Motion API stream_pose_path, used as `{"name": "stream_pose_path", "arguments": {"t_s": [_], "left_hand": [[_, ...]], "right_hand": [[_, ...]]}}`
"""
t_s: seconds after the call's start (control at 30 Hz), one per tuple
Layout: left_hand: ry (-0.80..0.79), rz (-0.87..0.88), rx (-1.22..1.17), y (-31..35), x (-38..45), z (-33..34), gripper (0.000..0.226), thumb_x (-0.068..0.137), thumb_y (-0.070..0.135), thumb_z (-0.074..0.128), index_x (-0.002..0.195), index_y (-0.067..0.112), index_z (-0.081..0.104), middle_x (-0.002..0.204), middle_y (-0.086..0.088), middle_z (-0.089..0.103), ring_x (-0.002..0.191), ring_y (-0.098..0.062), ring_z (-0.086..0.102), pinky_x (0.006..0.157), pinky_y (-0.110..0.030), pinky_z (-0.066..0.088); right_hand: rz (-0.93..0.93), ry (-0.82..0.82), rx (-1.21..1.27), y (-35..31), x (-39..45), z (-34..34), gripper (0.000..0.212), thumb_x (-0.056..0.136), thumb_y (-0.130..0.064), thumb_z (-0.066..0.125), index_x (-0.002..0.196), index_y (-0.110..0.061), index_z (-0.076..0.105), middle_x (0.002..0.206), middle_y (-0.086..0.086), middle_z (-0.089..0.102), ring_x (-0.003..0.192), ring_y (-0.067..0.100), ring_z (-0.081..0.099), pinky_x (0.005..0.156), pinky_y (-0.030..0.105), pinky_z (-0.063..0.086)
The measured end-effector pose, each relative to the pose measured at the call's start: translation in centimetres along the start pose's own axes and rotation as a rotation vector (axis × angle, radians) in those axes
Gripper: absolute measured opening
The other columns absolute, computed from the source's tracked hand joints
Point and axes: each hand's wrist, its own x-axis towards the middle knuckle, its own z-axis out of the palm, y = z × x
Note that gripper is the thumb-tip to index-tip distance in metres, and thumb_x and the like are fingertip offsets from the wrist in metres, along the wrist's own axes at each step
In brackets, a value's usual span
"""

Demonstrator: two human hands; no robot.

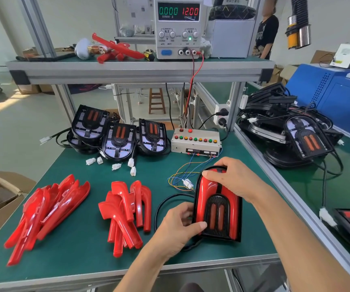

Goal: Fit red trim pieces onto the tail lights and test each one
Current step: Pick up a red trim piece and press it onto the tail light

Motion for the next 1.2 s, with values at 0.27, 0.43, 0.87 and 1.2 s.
{"name": "stream_pose_path", "arguments": {"t_s": [0.27, 0.43, 0.87, 1.2], "left_hand": [[0.003, -0.004, -0.005, 0.2, 0.2, 0.1, 0.039, 0.082, 0.036, 0.078, 0.118, 0.027, 0.067, 0.119, 0.012, 0.073, 0.117, -0.008, 0.064, 0.111, -0.04, 0.044], [0.007, -0.004, -0.016, 0.1, 0.3, 0.1, 0.037, 0.083, 0.03, 0.078, 0.117, 0.025, 0.067, 0.118, 0.009, 0.074, 0.116, -0.01, 0.065, 0.111, -0.041, 0.044], [0.017, 0.011, -0.042, -0.1, 0.3, 0.3, 0.038, 0.078, 0.03, 0.079, 0.114, 0.022, 0.069, 0.112, 0.004, 0.076, 0.11, -0.016, 0.069, 0.108, -0.046, 0.047], [0.022, 0.017, -0.054, -0.1, 0.4, 0.4, 0.04, 0.081, 0.031, 0.074, 0.119, 0.02, 0.069, 0.116, 0.004, 0.075, 0.116, -0.015, 0.067, 0.111, -0.046, 0.045]], "right_hand": [[-0.012, 0.012, -0.01, 0.4, -1.0, -0.6, 0.058, 0.062, -0.083, 0.067, 0.097, -0.037, 0.066, 0.086, -0.027, 0.071, 0.076, -0.006, 0.067, 0.076, 0.03, 0.054], [-0.015, -0.036, -0.207, 0.5, -1.8, -0.3, 0.109, 0.048, -0.091, 0.069, 0.141, -0.041, 0.043, 0.124, -0.016, 0.048, 0.111, 0.005, 0.054, 0.096, 0.032, 0.046], [-0.074, 0.032, -0.253, 0.0, -1.9, 0.7, 0.082, 0.052, -0.076, 0.071, 0.121, -0.039, 0.047, 0.109, -0.014, 0.048, 0.092, 0.0, 0.056, 0.076, 0.029, 0.047], [-0.077, 0.106, -0.296, 0.9, -2.0, 0.8, 0.089, 0.051, -0.094, 0.063, 0.122, -0.043, 0.047, 0.109, -0.016, 0.048, 0.101, 0.012, 0.054, 0.081, 0.033, 0.044]]}}
